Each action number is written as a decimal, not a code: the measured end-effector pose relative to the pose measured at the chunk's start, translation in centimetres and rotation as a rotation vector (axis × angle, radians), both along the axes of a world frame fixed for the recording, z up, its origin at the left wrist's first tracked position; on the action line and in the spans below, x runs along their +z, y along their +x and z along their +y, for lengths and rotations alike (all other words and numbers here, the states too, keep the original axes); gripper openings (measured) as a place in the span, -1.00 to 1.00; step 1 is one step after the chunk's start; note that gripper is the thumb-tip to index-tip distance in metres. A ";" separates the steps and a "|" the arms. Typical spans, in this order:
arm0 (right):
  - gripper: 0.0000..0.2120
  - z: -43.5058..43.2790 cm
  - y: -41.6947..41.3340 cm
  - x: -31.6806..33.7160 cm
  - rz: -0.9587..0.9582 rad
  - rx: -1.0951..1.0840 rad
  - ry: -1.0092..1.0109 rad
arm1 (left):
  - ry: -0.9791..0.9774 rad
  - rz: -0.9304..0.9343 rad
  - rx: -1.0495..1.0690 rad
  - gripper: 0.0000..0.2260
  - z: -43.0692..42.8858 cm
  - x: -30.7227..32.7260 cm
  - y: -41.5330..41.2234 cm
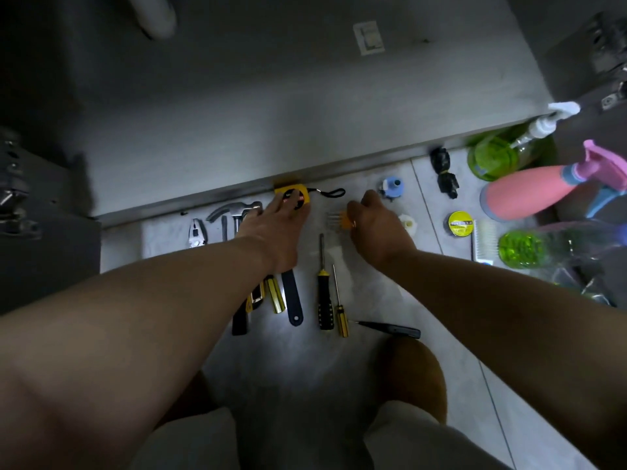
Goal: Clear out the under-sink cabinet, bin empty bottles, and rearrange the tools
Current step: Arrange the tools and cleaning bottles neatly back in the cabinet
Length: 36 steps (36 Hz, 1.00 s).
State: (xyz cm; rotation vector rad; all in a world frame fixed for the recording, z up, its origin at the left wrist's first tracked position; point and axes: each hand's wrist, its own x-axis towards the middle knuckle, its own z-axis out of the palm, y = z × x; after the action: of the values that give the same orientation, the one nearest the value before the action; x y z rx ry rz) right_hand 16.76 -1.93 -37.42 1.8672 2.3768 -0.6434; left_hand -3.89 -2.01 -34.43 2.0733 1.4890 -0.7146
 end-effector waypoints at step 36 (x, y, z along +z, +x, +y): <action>-0.38 -6.1 8.0 2.4 0.051 -0.270 -0.026 | 0.206 -0.196 -0.078 -0.21 -2.3 -1.1 5.2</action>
State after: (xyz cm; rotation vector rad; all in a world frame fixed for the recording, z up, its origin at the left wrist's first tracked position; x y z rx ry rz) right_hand 24.77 -8.06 -35.06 2.2066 2.1507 -0.7449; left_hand 1.33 -4.29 -35.51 2.2915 1.4284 -0.3859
